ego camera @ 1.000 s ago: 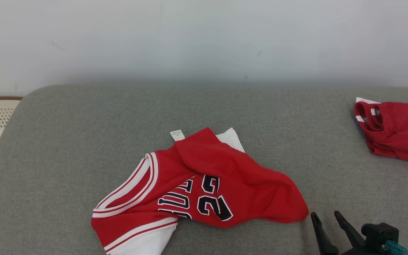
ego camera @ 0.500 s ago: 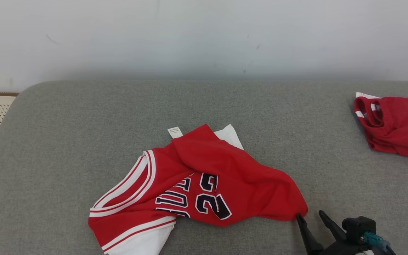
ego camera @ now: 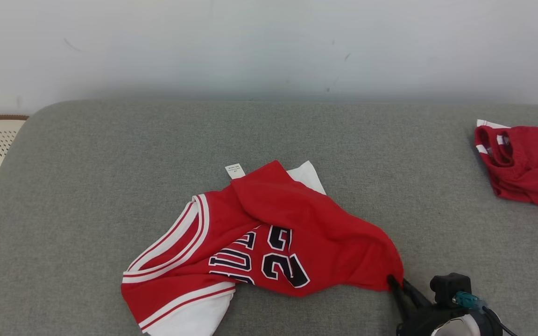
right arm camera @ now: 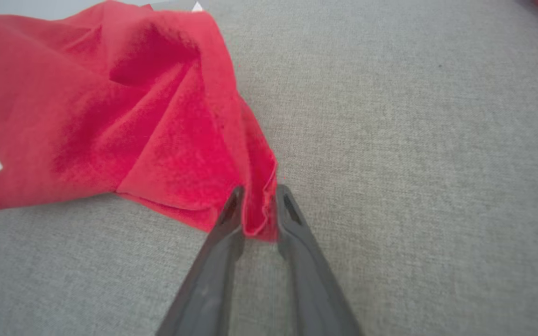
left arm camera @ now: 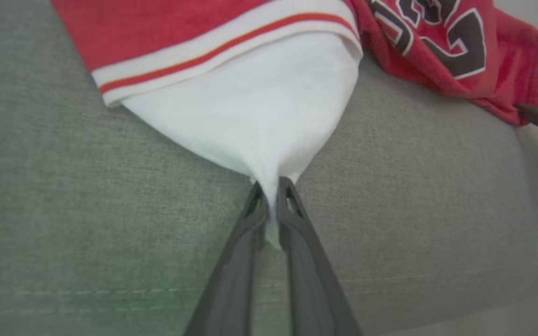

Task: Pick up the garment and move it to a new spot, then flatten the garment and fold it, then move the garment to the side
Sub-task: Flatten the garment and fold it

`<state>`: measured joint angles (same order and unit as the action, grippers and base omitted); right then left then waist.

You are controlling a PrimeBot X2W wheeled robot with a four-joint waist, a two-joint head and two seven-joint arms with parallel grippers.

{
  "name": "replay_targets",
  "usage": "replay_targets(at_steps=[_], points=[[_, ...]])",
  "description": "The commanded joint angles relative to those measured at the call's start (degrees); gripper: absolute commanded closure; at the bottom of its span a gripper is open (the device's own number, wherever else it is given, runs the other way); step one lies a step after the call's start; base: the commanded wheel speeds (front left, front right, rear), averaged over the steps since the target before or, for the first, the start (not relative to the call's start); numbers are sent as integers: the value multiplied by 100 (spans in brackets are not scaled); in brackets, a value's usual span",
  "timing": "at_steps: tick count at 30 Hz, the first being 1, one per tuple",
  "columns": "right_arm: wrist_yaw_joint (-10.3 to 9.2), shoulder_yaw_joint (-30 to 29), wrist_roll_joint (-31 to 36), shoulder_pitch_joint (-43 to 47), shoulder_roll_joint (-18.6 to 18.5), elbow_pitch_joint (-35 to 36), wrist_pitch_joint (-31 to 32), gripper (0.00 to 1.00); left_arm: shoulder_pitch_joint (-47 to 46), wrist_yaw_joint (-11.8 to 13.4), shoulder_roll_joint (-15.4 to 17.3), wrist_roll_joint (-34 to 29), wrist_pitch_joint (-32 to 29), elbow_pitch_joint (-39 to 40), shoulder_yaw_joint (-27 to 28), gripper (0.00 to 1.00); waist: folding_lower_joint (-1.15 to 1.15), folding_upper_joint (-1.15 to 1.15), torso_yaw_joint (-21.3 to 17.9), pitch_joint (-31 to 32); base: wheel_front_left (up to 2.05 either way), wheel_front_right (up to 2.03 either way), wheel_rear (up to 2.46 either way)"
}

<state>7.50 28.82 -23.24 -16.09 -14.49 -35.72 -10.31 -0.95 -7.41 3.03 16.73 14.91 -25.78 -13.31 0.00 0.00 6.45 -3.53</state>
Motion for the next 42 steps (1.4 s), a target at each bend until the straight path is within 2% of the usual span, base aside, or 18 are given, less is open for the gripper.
replay_targets(at_steps=[1, 5, 9, 18, 19, 24, 27, 29, 33, 37, 42], points=[[-2, 22, -4, -69, 13, -82, -61, 100, -59, -3, 1, 73, 21, 11, -5, 100, 0, 0, 19, 4, 0, 0, 0], [-2, 98, -158, -150, 54, -217, -221, 100, -48, -1, -2, 114, 20, 181, 37, 100, 0, 0, 49, 31, 0, 0, 0], [-2, 168, -462, -106, -18, -37, -341, 100, 105, -1, -3, 106, 20, 550, 166, 100, 0, 0, 42, 81, 0, 0, 0], [-2, 390, -1159, 207, -427, 1087, -60, 100, 312, -2, 169, 12, 20, 1597, 427, 100, 0, 0, -49, 168, 0, 0, 0], [-2, 428, -1311, 223, -546, 1430, 108, 100, 245, -2, 238, 55, 21, 1809, 431, 100, 0, 0, -84, 157, 0, 0, 0], [-2, 432, -1755, 19, -730, 2260, 542, 100, -222, -2, 650, 76, -27, 2218, 406, 100, 0, 0, -168, 68, 0, 0, 0], [-2, 472, -1868, -297, -892, 2597, 848, 100, -712, -2, 975, 124, -181, 2417, 361, 100, 0, 0, -206, -41, 0, 0, 0], [-2, 451, -1992, -566, -876, 2710, 994, 100, -1101, -1, 1251, 148, -313, 2494, 316, 100, 0, 0, -247, -135, 0, 0, 0], [-2, 343, -2239, -1304, -711, 2588, 1262, 100, -1986, -2, 1716, 378, -576, 2452, 152, 100, 0, 0, -333, -411, 0, 0, 0], [-1, 299, -2441, -2219, -495, 2098, 1497, 100, -2997, -2, 2130, 609, -770, 2192, -43, 100, 0, 0, -396, -760, 0, 0, 0], [-1, 102, -2789, -3251, -226, 1453, 1736, 100, -4082, -2, 2421, 995, -898, 1799, -283, 100, 0, 0, -426, -1150, 0, 0, 0]])
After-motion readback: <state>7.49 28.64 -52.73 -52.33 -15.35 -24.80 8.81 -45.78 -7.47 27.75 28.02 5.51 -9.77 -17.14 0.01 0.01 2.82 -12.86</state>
